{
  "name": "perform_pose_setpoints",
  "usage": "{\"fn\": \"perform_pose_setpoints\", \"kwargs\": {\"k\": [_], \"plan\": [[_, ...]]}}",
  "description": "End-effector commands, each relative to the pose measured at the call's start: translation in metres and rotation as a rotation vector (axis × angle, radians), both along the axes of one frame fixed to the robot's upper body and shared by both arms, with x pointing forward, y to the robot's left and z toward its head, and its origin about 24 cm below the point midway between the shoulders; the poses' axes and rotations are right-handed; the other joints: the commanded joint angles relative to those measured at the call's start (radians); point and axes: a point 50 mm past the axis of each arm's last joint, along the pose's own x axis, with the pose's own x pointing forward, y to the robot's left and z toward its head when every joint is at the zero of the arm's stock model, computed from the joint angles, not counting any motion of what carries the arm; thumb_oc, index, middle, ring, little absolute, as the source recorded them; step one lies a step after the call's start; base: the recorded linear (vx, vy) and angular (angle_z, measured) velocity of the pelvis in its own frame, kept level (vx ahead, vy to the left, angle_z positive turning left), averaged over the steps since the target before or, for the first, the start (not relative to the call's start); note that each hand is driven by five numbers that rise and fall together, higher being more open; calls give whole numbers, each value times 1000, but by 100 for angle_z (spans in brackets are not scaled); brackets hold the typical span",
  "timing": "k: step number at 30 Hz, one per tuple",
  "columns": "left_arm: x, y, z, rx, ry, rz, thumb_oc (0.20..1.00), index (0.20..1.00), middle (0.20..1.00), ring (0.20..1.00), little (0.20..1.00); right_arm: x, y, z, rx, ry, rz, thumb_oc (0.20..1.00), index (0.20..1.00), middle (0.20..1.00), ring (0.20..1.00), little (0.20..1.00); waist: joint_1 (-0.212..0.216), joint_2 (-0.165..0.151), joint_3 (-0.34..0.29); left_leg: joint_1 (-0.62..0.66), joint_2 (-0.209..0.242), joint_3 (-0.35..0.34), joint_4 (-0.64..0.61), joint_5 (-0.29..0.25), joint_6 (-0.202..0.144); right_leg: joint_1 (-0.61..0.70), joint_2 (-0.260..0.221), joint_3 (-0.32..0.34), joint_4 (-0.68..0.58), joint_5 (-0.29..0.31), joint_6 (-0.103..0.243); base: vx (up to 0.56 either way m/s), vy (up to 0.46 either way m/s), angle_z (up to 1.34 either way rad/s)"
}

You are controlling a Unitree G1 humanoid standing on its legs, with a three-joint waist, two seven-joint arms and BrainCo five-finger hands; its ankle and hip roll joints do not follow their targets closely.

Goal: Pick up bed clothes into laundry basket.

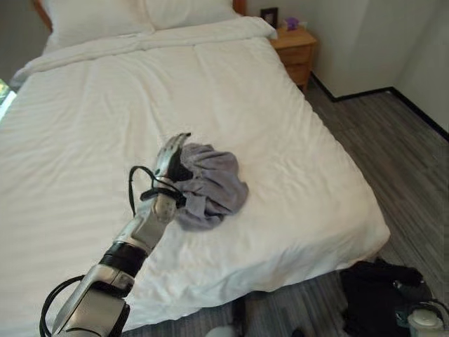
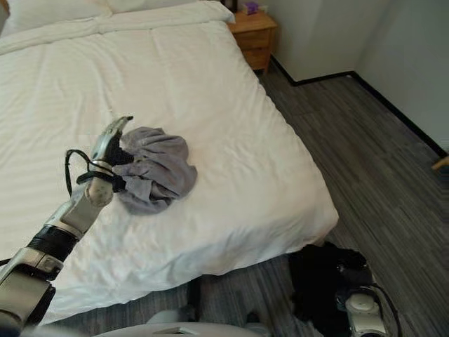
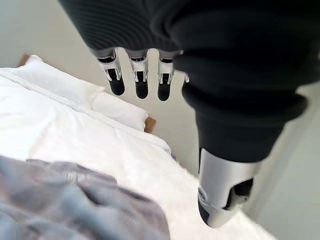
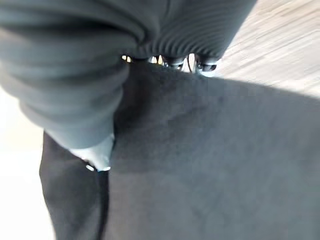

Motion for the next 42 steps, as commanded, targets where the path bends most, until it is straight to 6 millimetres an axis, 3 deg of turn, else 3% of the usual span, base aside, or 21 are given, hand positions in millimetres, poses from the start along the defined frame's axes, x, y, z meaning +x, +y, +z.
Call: {"fn": "perform_pose_setpoints", "kwargs": {"k": [1,6,7,8,9,13,14,16,18,19,20,21,23,26,27,28,30,32,33,37,42], "plan": [[33,-2,40,120,-125,88,1000,1000,1000,1000,1000,17,-19,21,-107,-79,-2,200,200,200,200,200,19,9,14,94,65,2,8,-147,-66,-81,-71,-38,13,131,87,-17,55,-15],[43,9,13,327,76,187,1000,1000,1000,1000,1000,22,-16,16,-62,-92,-44,200,200,200,200,200,-15,0,36,60,65,24,8,-140,-67,-131,-78,-20,13,158,98,-52,69,-18],[42,14,5,380,129,208,473,473,473,473,473,24,-17,17,-47,-110,-57,200,200,200,200,200,-21,-2,40,49,65,31,8,-138,-66,-148,-77,-12,13,163,101,-57,83,-27],[38,23,-5,422,187,237,209,209,209,209,209,28,-18,19,-40,-133,-68,200,200,200,200,200,-29,-4,45,43,67,37,8,-137,-66,-161,-76,-8,13,170,103,-58,89,-41],[30,35,-20,461,269,269,200,200,200,200,200,32,-20,23,-35,-157,-75,200,200,200,200,200,-33,-5,48,33,69,46,8,-136,-65,-177,-74,2,13,173,105,-85,125,-45],[-29,127,-59,671,593,449,200,200,200,200,200,42,-41,48,-43,-273,-109,200,200,200,200,200,-52,-19,70,13,86,114,8,-137,-65,-240,-67,37,13,209,127,-57,109,-71],[-24,129,-49,687,565,470,200,200,200,200,200,79,-33,68,-62,-359,-88,200,200,200,200,200,-31,-19,79,10,89,117,8,-133,-68,-238,-69,21,13,215,129,-63,30,-40],[-17,120,-43,716,501,440,200,200,200,200,200,77,-13,55,-51,-333,-11,200,200,200,200,200,-21,-23,104,0,88,116,8,-126,-66,-248,-80,0,13,234,129,-104,10,-44],[-1,125,-7,696,400,490,200,200,200,200,200,97,0,68,-62,-410,42,200,200,200,200,200,12,-20,130,3,107,137,8,-127,-64,-236,-105,-121,22,249,126,-164,8,-16],[9,144,55,651,235,576,200,200,200,200,200,109,11,79,-94,-445,134,200,200,200,200,200,45,1,135,11,144,189,8,-118,-69,-196,-136,-294,90,195,104,-363,148,-45],[7,146,160,420,-234,595,200,200,200,200,200,116,40,86,-144,-457,302,200,200,200,200,200,129,13,135,34,181,283,8,-97,-56,-131,-165,-409,230,116,80,-310,174,-85],[6,148,159,419,-231,598,200,200,200,200,200,116,40,86,-145,-454,306,200,200,200,200,200,129,13,135,37,180,286,8,-98,-56,-131,-167,-406,232,115,81,-252,152,-143],[-5,131,177,303,-447,508,200,200,200,200,200,112,46,85,-161,-449,329,200,200,200,200,200,180,8,125,40,182,318,8,-98,-45,-94,-192,-442,274,113,84,-102,-19,-123],[-47,93,159,-46,-698,256,200,200,200,200,200,102,48,90,-193,-461,335,200,200,200,200,200,270,-19,100,39,180,384,12,-87,-38,10,-228,-504,267,152,102,-166,-102,-70],[-48,94,158,-47,-696,260,200,200,200,200,200,102,48,90,-194,-459,339,200,200,200,200,200,268,-17,100,41,180,385,12,-87,-38,11,-228,-503,266,153,103,-156,-126,-49],[-58,57,154,-184,-773,99,200,200,200,200,200,103,51,94,-216,-463,360,200,200,200,200,200,295,-32,85,36,184,418,17,-75,-39,54,-238,-532,235,187,114,-118,-127,-24],[-64,24,155,-291,-822,-39,200,200,200,200,200,108,52,104,-244,-497,372,200,200,200,200,200,307,-34,68,35,196,427,18,-76,-55,91,-231,-543,187,198,129,-128,-126,-29],[-64,23,155,-294,-820,-40,200,200,200,200,200,107,51,104,-246,-495,370,200,200,200,200,200,311,-31,68,38,197,429,18,-76,-56,92,-228,-541,183,201,129,-75,-65,-71],[-59,-7,137,-375,-755,-135,200,200,200,200,200,118,55,125,-316,-573,406,200,200,200,200,200,294,-19,57,40,217,456,18,-41,-73,87,-204,-547,138,162,125,-100,-126,-70],[-54,-30,109,-485,-650,-179,200,200,200,200,200,139,64,179,-464,-757,485,200,200,200,200,200,268,45,56,46,285,485,19,21,-120,86,-119,-519,57,54,86,-105,-200,-114],[-45,-55,94,-681,-550,-244,200,200,200,200,200,164,92,248,-579,-999,617,200,200,200,200,200,249,108,80,53,335,473,30,68,-148,59,-55,-468,14,30,56,-91,-158,-65]]}}
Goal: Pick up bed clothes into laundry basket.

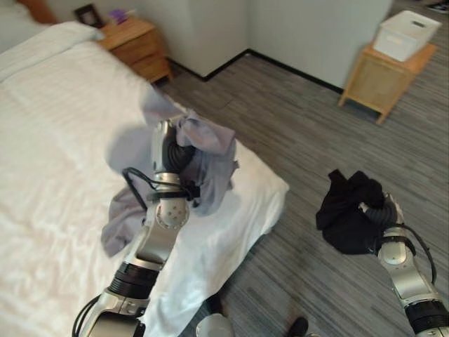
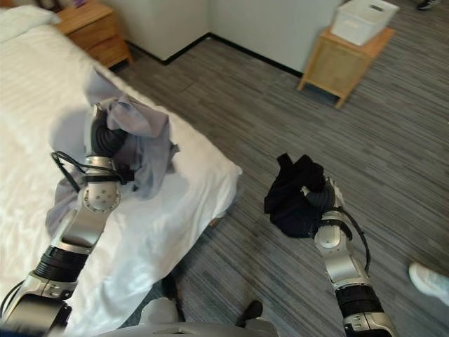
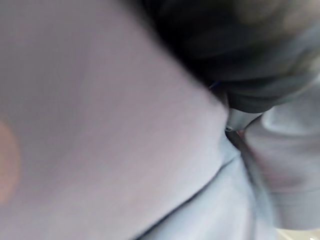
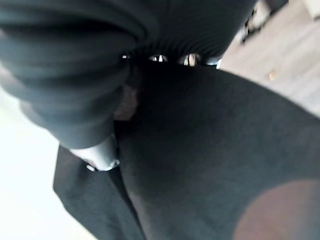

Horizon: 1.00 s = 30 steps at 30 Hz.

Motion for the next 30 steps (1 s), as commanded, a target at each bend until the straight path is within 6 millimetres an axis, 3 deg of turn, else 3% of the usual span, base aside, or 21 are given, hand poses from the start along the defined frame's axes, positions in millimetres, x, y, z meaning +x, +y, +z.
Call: {"fn": "perform_pose_setpoints", "kwargs": {"k": [1,3,4,5,10,13,15,17,18,19,20,21,22,23,24,25,26,27,28,29,30], "plan": [[5,-26,39,-161,-181,-158,200,200,200,200,200,18,23,81,-110,-338,135,200,200,200,200,200,57,55,28,-84,18,-117,-7,54,-79,122,-69,-27,12,-127,106,-47,-158,-43],[0,-30,33,-244,-159,-212,200,200,200,200,200,14,33,79,-130,-333,189,200,200,200,200,200,85,40,60,-107,-53,-356,28,-2,-65,111,-55,46,12,-133,87,34,-165,-68],[0,-30,33,-245,-158,-213,200,200,200,200,200,14,33,79,-130,-332,188,200,200,200,200,200,84,41,59,-113,-53,-358,34,-2,-62,109,-56,44,12,-130,87,138,-320,-143],[-11,-37,14,-349,-81,-293,200,200,200,200,200,10,42,67,-171,-284,240,200,200,200,200,200,110,14,76,-110,-166,-592,48,-90,-28,97,-25,154,12,-142,61,179,-323,-173],[-28,-45,-8,-480,8,-366,200,200,200,200,200,8,71,66,-203,-299,353,200,200,200,200,200,101,10,93,-129,-300,-657,93,-137,30,48,14,280,12,-133,21,158,-160,-153],[-33,-48,-15,-496,43,-381,200,200,200,200,200,9,84,62,-201,-304,385,200,200,200,200,200,124,14,100,-231,-403,-608,68,-90,57,69,75,333,12,-161,11,250,-135,-102],[-34,-46,-18,-493,49,-368,200,200,200,200,200,9,89,60,-198,-303,391,200,200,200,200,200,148,7,95,-267,-412,-562,59,-70,61,87,87,373,12,-182,9,299,-48,-87],[-36,-39,-24,-487,68,-331,200,200,200,200,200,11,109,59,-184,-314,433,200,200,200,200,200,196,-4,84,-327,-393,-438,22,-24,75,179,116,448,12,-227,3,516,13,-10],[-36,-39,-24,-487,68,-331,200,200,200,200,200,11,109,59,-183,-314,433,200,200,200,200,200,199,-5,85,-324,-392,-435,21,-24,75,180,115,451,12,-227,3,587,20,-41],[-36,-35,-27,-494,83,-311,200,200,200,200,200,11,114,58,-177,-316,444,200,200,200,200,200,215,-19,75,-316,-391,-435,17,-31,107,206,121,459,13,-228,2,583,2,-120],[-37,-34,-28,-446,96,-311,200,200,200,200,200,8,111,46,-186,-284,419,200,200,200,200,200,217,-73,72,-265,-402,-428,15,-50,150,202,95,457,117,-192,41,733,-35,-123],[-37,-31,-29,-441,100,-298,200,200,200,200,200,5,104,37,-188,-252,389,200,200,200,200,200,218,-103,72,-248,-408,-423,20,-60,163,168,79,444,231,-112,113,647,-42,-113],[-37,-29,-31,-454,108,-289,200,200,200,200,200,3,98,30,-195,-220,373,200,200,200,200,200,199,-108,78,-207,-405,-436,18,-79,170,122,60,433,361,-45,170,493,-77,-60],[-40,-27,-32,-447,114,-282,200,200,200,200,200,-1,95,21,-214,-187,365,200,200,200,200,200,179,-99,84,-161,-390,-466,7,-88,171,59,74,437,521,39,184,752,90,-52],[-42,-22,-34,-400,115,-262,200,200,200,200,200,-5,87,19,-238,-182,343,200,200,200,200,200,113,-17,81,-74,-324,-538,-23,-95,170,-90,147,483,722,75,183,559,85,10],[-42,-23,-34,-404,116,-262,200,200,200,200,200,-5,86,19,-242,-180,344,200,200,200,200,200,103,-18,81,-76,-332,-547,-25,-95,169,-104,140,474,752,59,182,386,115,65],[-42,-23,-34,-404,116,-261,200,200,200,200,200,-6,86,19,-243,-179,345,200,200,200,200,200,99,-20,81,-79,-336,-549,-24,-95,170,-108,136,471,759,55,182,389,19,101],[-40,-23,-30,-382,98,-254,200,200,200,200,200,-8,79,19,-227,-176,323,200,200,200,200,200,30,21,92,-2,-313,-609,-43,-124,157,-235,69,443,770,-11,133,405,27,88],[-39,-23,-30,-383,97,-254,200,200,200,200,200,-9,78,19,-228,-176,323,200,200,200,200,200,25,24,91,-6,-311,-615,-43,-120,156,-236,69,436,767,-8,131,733,-1,116],[-38,-27,-27,-371,82,-266,200,200,200,200,200,-10,74,18,-217,-171,306,200,200,200,200,200,-18,39,97,36,-309,-676,-46,-157,141,-310,54,429,660,-54,81,572,-79,108],[-37,-29,-27,-358,83,-274,200,200,200,200,200,-11,71,17,-210,-166,298,200,200,200,200,200,-51,31,95,76,-319,-714,-46,-195,130,-343,66,437,566,-71,72,826,-118,149]]}}
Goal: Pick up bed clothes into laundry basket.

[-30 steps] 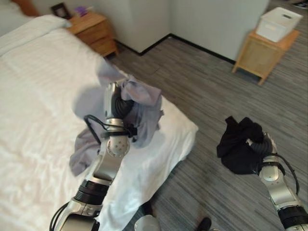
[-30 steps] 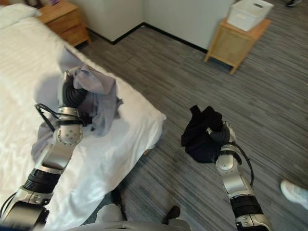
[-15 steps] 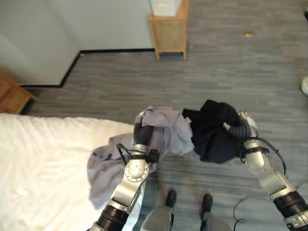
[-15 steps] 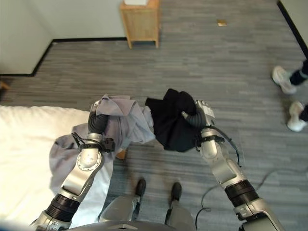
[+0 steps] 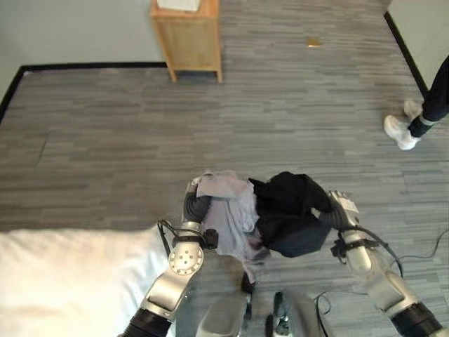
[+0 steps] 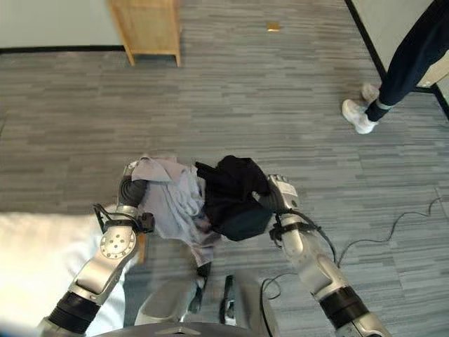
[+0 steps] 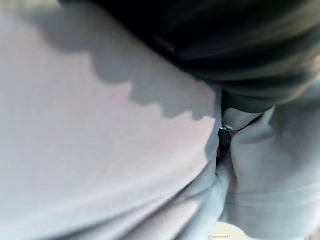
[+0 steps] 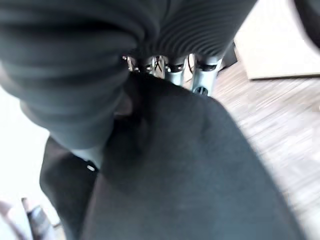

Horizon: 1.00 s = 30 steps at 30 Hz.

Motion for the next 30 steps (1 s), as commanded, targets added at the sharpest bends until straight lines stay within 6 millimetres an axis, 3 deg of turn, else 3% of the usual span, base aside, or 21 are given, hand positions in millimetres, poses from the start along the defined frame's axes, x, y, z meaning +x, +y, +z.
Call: {"fn": "perform_pose_setpoints", "kwargs": {"k": [1,3,4,5,7,8,10,11,12,14,15,17,18,19,20,23,25,26,27,28,30], "plan": [[-1,-1,29,49,-180,-16,200,200,200,200,200,19,-2,29,54,-150,-6,200,200,200,200,200,-32,-29,-77,159,64,-37,-130,-42,-137,114,-38,40,-544,176,59,687,-114,141],[-1,-2,29,56,-182,-17,200,200,200,200,200,16,-5,25,65,-132,-18,200,200,200,200,200,-59,-31,-76,192,70,-68,-130,-69,-146,121,-35,28,-693,206,62,586,-87,144],[2,4,26,64,-168,18,200,200,200,200,200,12,-8,18,101,-109,-40,200,200,200,200,200,-80,-50,-88,255,75,-80,-130,-122,-172,60,-62,-58,-844,284,101,734,-134,87],[1,9,22,64,-150,35,200,200,200,200,200,10,-9,14,113,-96,-48,200,200,200,200,200,-74,-49,-96,293,102,-78,-130,-145,-188,58,-77,-157,-890,311,108,715,-138,79],[1,5,18,59,-134,7,200,200,200,200,200,5,-14,2,115,-57,-80,200,200,200,200,200,-62,-52,-111,359,146,-94,-130,-152,-191,89,-77,-208,-896,317,92,651,-184,72],[-1,9,17,95,-123,-10,200,200,200,200,200,15,-70,48,42,-154,-180,200,200,200,200,200,-45,-71,-144,379,163,-128,-76,-117,-206,136,-60,-193,-893,334,67,875,-272,60],[4,6,14,-4,-99,-20,200,200,200,200,200,15,-53,23,126,-104,-180,200,200,200,200,200,-49,-62,-171,333,188,-56,135,-7,-278,225,-57,-211,-900,339,51,573,-166,64],[6,6,13,10,-85,-18,200,200,200,200,200,13,-41,15,128,-75,-142,200,200,200,200,200,-31,-77,-149,231,176,-31,371,109,-313,279,-62,-195,-902,337,21,460,-171,60],[3,11,19,15,-109,-12,200,200,200,200,200,10,-45,40,138,-167,-127,200,200,200,200,200,-12,-102,-134,124,140,-14,562,133,-290,317,-67,-176,-903,318,-4,479,-221,19],[0,15,23,40,-121,-16,200,200,200,200,200,11,-47,37,114,-163,-142,200,200,200,200,200,46,-121,-103,-40,84,7,790,58,-239,396,-54,-132,-909,261,-24,411,-195,-50],[0,15,25,44,-121,-18,200,200,200,200,200,9,-48,36,103,-153,-141,200,200,200,200,200,73,-130,-87,-129,66,12,797,17,-224,420,-55,-109,-909,231,-21,330,-104,-52],[-1,16,26,42,-125,-21,200,200,200,200,200,6,-52,37,111,-160,-157,200,200,200,200,200,106,-129,-80,-228,87,46,638,-14,-210,460,-63,-92,-909,194,-10,444,7,-75],[-3,15,24,39,-115,-26,200,200,200,200,200,4,-53,35,106,-156,-160,200,200,200,200,200,131,-119,-85,-211,100,75,436,-18,-204,494,-52,-75,-909,160,-1,572,118,-93],[-4,15,21,41,-104,-28,200,200,200,200,200,4,-54,35,103,-159,-165,200,200,200,200,200,143,-94,-97,-229,106,82,280,12,-205,518,-31,-75,-909,138,6,918,169,-78],[-6,16,14,43,-77,-21,200,200,200,200,200,3,-57,34,67,-158,-177,200,200,200,200,200,181,-65,-121,-240,113,116,-15,140,-223,588,-7,-63,-909,79,7,685,135,-47],[-6,13,14,44,-77,-21,200,200,200,200,200,7,-59,37,3,-174,-191,200,200,200,200,200,215,-64,-132,-274,98,192,-113,196,-230,688,-8,-53,-909,16,-3,593,87,-39],[-3,12,15,30,-78,-35,200,200,200,200,200,10,-53,33,-46,-151,-179,200,200,200,200,200,237,-74,-165,-229,86,202,-124,219,-197,735,-18,-50,-899,5,0,564,151,-51],[-3,11,14,41,-64,-51,200,200,200,200,200,10,-53,26,-102,-127,-198,200,200,200,200,200,256,-93,-179,-166,68,176,-130,218,-159,697,-41,-56,-680,24,41,586,247,-17],[-1,10,14,61,-57,-38,200,200,200,200,200,10,-49,25,-136,-135,-200,200,200,200,200,200,208,-70,-154,-73,96,142,-130,200,-136,542,-73,-61,-361,175,100,599,271,-16],[1,10,16,88,-68,-38,200,200,200,200,200,11,-48,30,-164,-160,-196,200,200,200,200,200,175,-52,-145,-30,110,120,-130,171,-132,469,-70,-52,-243,197,97,313,163,-27],[4,9,20,105,-88,-32,200,200,200,200,200,13,-48,36,-183,-199,-202,200,200,200,200,200,150,-39,-136,-10,120,103,-130,157,-138,392,-75,-48,-180,178,90,225,51,3]]}}
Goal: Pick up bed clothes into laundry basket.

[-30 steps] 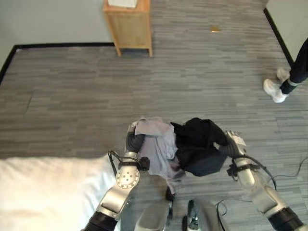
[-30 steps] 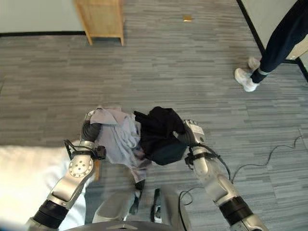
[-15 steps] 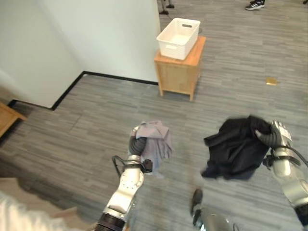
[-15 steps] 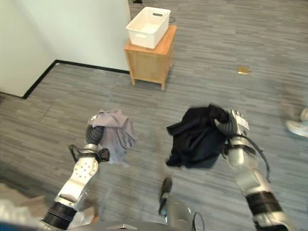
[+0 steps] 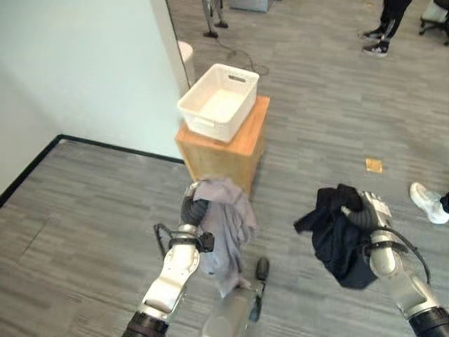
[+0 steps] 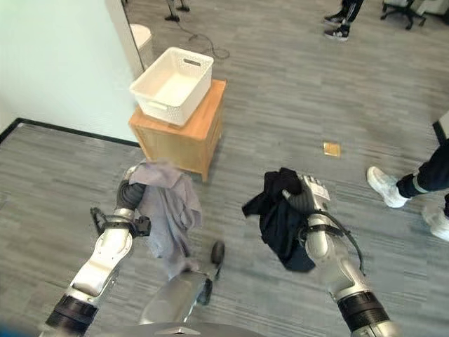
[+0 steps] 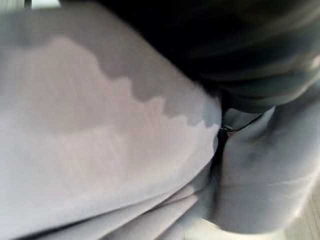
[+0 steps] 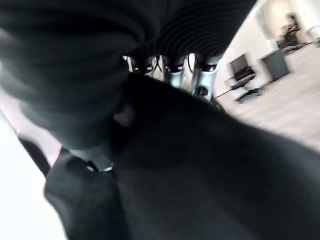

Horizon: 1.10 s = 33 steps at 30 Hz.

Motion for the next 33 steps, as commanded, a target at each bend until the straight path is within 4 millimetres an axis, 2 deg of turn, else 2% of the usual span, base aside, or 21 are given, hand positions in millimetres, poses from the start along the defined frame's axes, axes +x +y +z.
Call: {"fn": "perform_pose_setpoints", "kwargs": {"k": [1,2,3,4,5,6,7,9,10,15,19,23,28,30,31,33], "plan": [[16,-1,48,50,-242,-12,200,200,200,200,200,21,-13,59,-133,-278,-30,200,200,200,200,200,5,41,-21,175,159,-78,-162,-21,-179,-168,-112,62,-241,34,54,324,6,42],[18,-4,51,51,-260,-22,200,200,200,200,200,23,-17,69,-164,-312,-40,200,200,200,200,200,-6,41,-16,184,159,-91,-162,-31,-187,-199,-107,63,-299,15,45,339,-89,56],[19,-5,55,55,-275,-56,200,200,200,200,200,34,-61,155,-202,-517,-130,200,200,200,200,200,-18,22,-22,195,144,-131,-162,-43,-201,-195,-104,48,-398,-11,40,369,-162,94],[23,-12,55,33,-276,-89,200,200,200,200,200,37,-71,182,-130,-601,-141,200,200,200,200,200,-19,2,-28,206,133,-152,-162,-56,-208,-192,-88,54,-473,-32,34,440,-265,142],[27,-16,56,19,-270,-109,200,200,200,200,200,37,-82,212,-159,-645,-164,200,200,200,200,200,-31,-29,-29,219,121,-175,-162,-87,-218,-211,-92,84,-694,-14,34,347,-254,129],[28,-20,52,-4,-247,-142,200,200,200,200,200,39,-92,231,-162,-631,-188,200,200,200,200,200,-29,-46,-39,215,113,-188,-162,-93,-226,-172,-96,88,-791,9,36,217,-250,95],[27,-17,47,-30,-229,-119,200,200,200,200,200,39,-90,240,-172,-644,-165,200,200,200,200,200,-32,-63,-35,214,122,-171,-162,-99,-233,-152,-124,85,-831,61,57,87,-173,102],[23,-12,38,-48,-196,-122,200,200,200,200,200,43,-85,273,-195,-665,-126,200,200,200,200,200,1,-98,-51,213,126,-158,-162,-111,-252,-96,-126,52,-916,93,49,138,-164,106],[23,-12,38,-51,-196,-118,200,200,200,200,200,44,-84,274,-196,-665,-121,200,200,200,200,200,-4,-96,-52,213,126,-158,-162,-112,-252,-93,-126,51,-922,95,49,137,-102,23],[15,-2,31,-96,-172,-103,200,200,200,200,200,46,-81,316,-239,-703,-128,200,200,200,200,200,6,-110,-78,206,144,-167,-162,-119,-281,-67,-135,4,-939,94,47,78,-43,46],[10,3,23,-125,-134,-96,200,200,200,200,200,52,-85,325,-244,-696,-163,200,200,200,200,200,12,-112,-83,212,152,-192,-162,-121,-292,-45,-125,-3,-939,75,35,49,-50,6],[3,6,8,-175,-59,-87,200,200,200,200,200,69,-96,311,-232,-604,-241,200,200,200,200,200,29,-109,-83,220,164,-216,-162,-124,-306,-21,-120,-33,-939,55,27,55,-39,-6],[2,8,7,-196,-50,-84,200,200,200,200,200,82,-98,295,-231,-538,-268,200,200,200,200,200,45,-110,-78,215,167,-233,-162,-120,-318,-11,-118,-58,-939,48,22,21,-23,4],[2,10,12,-216,-68,-74,200,200,200,200,200,88,-81,293,-218,-543,-203,200,200,200,200,200,52,-107,-72,209,169,-242,-162,-115,-322,-10,-116,-68,-939,43,20,-2,-5,10],[2,10,12,-220,-69,-73,200,200,200,200,200,89,-79,289,-221,-534,-194,200,200,200,200,200,51,-108,-71,206,169,-246,-162,-114,-323,-9,-116,-73,-939,42,19,3,-9,8],[3,9,14,-234,-72,-75,200,200,200,200,200,94,-69,271,-208,-503,-151,200,200,200,200,200,57,-109,-67,199,170,-258,-162,-111,-326,-7,-115,-89,-939,37,17,18,-20,12]]}}
